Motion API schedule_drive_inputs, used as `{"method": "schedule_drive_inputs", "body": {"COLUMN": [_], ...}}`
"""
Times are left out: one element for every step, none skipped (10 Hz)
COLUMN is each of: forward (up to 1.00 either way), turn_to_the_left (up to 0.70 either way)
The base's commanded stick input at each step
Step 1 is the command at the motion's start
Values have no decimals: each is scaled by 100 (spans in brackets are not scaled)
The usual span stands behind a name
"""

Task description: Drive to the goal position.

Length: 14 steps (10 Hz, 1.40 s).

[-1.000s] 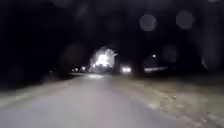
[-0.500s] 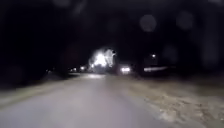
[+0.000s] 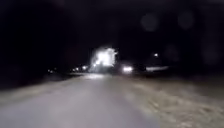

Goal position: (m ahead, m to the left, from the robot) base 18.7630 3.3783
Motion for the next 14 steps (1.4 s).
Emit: {"method": "schedule_drive_inputs", "body": {"forward": [100,100,100,100,100,100,100,100,100,100,100,100,100,100], "turn_to_the_left": [39,20,2,24,40,32,4,0,0,0,0,0,0,0]}}
